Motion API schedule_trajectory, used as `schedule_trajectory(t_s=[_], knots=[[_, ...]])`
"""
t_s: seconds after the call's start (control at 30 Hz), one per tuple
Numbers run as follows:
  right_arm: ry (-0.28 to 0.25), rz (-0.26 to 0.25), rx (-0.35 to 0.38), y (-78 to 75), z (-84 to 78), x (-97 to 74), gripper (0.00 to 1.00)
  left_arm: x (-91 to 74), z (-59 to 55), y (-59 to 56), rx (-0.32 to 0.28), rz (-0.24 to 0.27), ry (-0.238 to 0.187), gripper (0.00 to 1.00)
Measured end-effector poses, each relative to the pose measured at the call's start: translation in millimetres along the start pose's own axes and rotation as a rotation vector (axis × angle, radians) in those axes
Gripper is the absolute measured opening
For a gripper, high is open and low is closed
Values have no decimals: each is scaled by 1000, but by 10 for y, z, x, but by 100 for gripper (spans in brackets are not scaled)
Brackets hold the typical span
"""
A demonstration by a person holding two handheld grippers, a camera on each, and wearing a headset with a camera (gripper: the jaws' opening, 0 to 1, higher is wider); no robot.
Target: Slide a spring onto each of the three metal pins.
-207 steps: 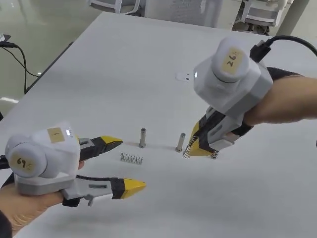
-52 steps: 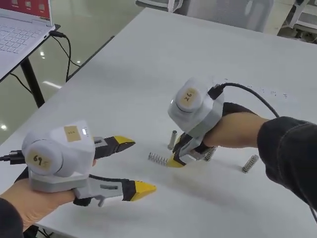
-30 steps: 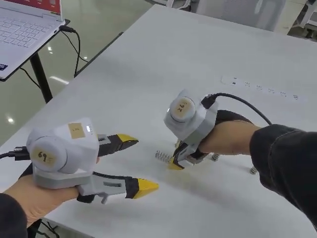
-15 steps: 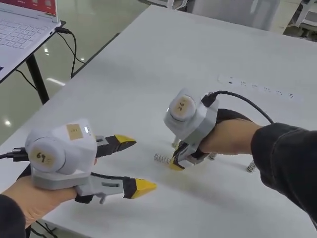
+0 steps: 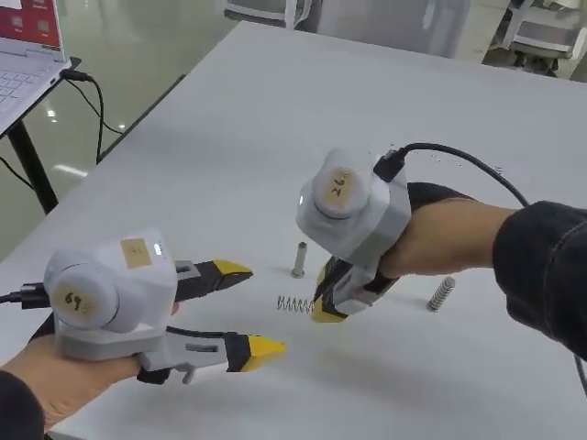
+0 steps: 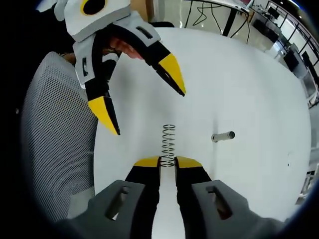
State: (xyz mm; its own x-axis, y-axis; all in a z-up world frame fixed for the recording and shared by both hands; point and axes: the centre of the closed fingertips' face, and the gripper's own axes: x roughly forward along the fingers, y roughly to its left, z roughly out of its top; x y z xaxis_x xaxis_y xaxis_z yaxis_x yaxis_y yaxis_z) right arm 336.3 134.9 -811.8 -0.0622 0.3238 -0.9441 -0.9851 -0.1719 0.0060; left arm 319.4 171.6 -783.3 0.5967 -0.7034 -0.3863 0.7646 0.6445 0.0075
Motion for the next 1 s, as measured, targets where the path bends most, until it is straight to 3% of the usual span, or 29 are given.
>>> schedule_trajectory(t_s=[0.2,0.43,1.0], knots=[[3,2,-21,102,-77,-135,13,87,62,-132,37,-49,5,47],[-20,35,-79,255,-53,-265,13,145,134,-276,84,-98,4,39],[0,62,-148,439,-92,-342,13,206,189,-503,171,-171,-7,13]])
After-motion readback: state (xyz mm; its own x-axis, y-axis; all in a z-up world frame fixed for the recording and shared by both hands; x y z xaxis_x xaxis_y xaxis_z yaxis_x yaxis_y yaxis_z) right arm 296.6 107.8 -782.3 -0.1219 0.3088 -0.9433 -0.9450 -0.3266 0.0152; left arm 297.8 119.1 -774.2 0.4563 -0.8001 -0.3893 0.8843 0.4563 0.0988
